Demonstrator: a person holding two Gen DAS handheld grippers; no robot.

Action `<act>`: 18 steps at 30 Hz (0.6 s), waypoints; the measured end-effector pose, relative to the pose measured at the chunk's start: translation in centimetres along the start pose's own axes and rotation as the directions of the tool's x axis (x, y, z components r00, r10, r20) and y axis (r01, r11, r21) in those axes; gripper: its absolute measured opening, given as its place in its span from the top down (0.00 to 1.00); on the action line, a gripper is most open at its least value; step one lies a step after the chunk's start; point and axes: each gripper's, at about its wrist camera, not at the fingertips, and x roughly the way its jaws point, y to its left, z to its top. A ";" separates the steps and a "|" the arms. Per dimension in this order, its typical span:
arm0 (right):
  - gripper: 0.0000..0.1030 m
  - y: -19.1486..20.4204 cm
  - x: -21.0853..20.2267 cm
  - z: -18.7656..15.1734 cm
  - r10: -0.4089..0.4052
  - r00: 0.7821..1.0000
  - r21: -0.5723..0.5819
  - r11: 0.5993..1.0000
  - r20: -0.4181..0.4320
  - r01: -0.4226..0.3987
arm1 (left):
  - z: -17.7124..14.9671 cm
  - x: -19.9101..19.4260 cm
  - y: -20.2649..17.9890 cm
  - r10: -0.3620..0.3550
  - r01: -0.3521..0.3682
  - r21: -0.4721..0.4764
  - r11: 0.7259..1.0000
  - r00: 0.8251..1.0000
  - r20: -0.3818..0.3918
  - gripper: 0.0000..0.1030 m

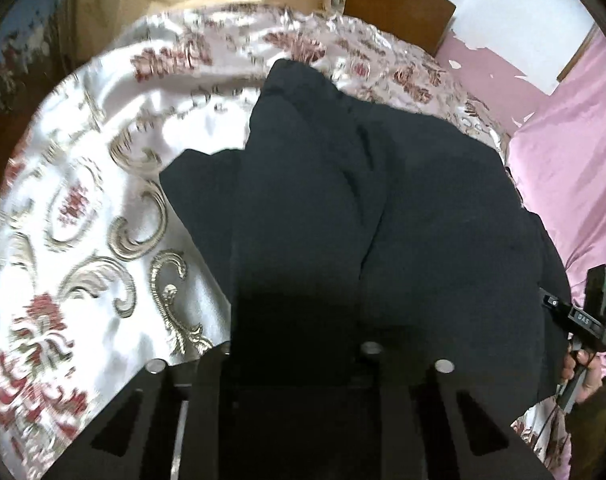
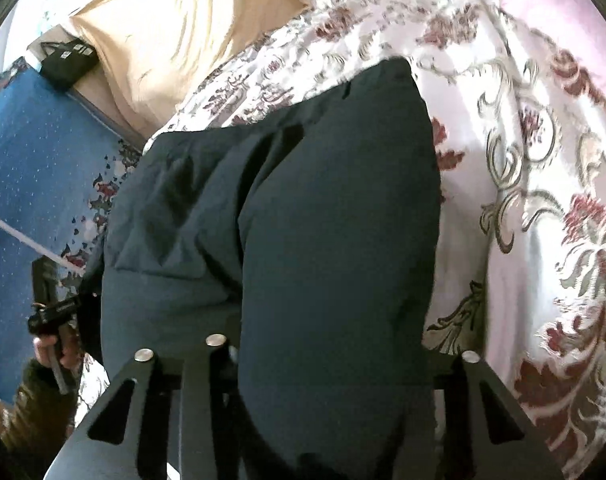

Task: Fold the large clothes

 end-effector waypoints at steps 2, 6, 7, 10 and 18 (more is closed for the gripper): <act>0.73 0.2 -1.5 -0.4 0.016 1.000 -0.021 1.000 0.023 -0.015 | -0.3 -1.6 -0.8 0.021 -0.021 0.015 1.000 1.000 0.022 0.83; 0.77 1.5 -4.2 -0.8 0.052 0.998 -0.048 0.998 0.043 -0.050 | -1.1 -5.3 -1.7 0.016 -0.018 0.034 0.999 0.998 0.061 0.84; 0.77 1.8 -4.7 -1.1 0.053 0.998 -0.058 0.997 0.041 -0.050 | -1.3 -6.2 -1.9 0.016 -0.018 0.037 0.999 0.998 0.065 0.84; 0.77 3.1 -6.3 -1.9 0.061 0.997 -0.081 0.995 0.040 -0.058 | -2.5 -8.2 -2.1 0.023 -0.026 0.046 0.999 0.997 0.070 0.84; 0.77 6.6 -10.1 -5.1 0.071 0.997 -0.149 0.987 0.031 -0.066 | -6.6 -12.1 -0.9 0.024 -0.026 0.029 0.999 0.997 0.076 0.84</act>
